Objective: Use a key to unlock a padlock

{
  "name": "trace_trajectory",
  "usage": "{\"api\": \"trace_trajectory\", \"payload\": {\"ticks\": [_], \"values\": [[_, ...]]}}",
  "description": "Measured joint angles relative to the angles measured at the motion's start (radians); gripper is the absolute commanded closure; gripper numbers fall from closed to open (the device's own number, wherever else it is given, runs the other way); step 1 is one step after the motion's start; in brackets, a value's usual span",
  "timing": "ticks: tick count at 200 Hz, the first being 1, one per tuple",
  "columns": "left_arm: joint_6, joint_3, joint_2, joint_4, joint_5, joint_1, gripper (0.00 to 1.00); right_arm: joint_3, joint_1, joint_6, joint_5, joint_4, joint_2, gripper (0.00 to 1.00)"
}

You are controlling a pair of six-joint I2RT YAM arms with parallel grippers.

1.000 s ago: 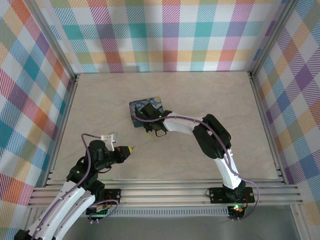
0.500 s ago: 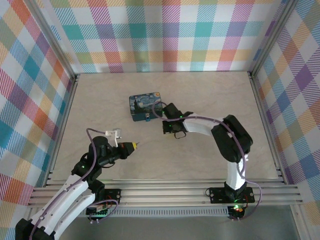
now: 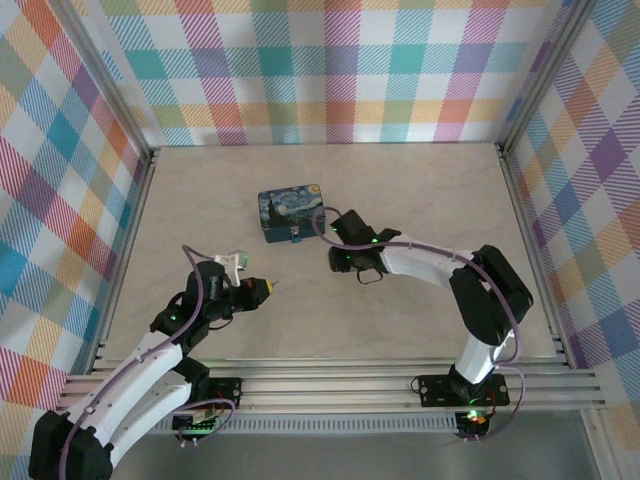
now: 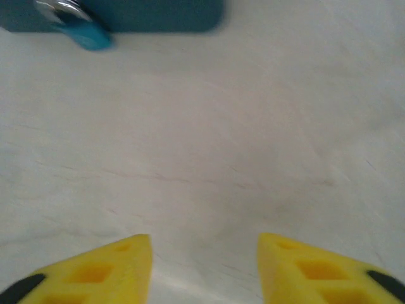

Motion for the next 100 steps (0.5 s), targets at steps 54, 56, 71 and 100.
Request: {"api": "trace_trajectory", "payload": {"ticks": [54, 56, 71, 100], "values": [[0.001, 0.048, 0.096, -0.051, -0.037, 0.008, 1.00, 0.299, 0.075, -0.014, 0.046, -0.014, 0.244, 0.34], [0.000, 0.048, 0.098, -0.053, -0.039, 0.009, 1.00, 0.308, 0.075, -0.016, 0.047, -0.014, 0.254, 0.34], [0.001, 0.051, 0.101, -0.054, -0.045, 0.018, 1.00, 0.364, 0.075, -0.016, 0.059, -0.031, 0.312, 0.32], [0.001, 0.051, 0.102, -0.062, -0.051, 0.035, 1.00, 0.467, 0.075, -0.016, 0.081, -0.067, 0.401, 0.32]]}}
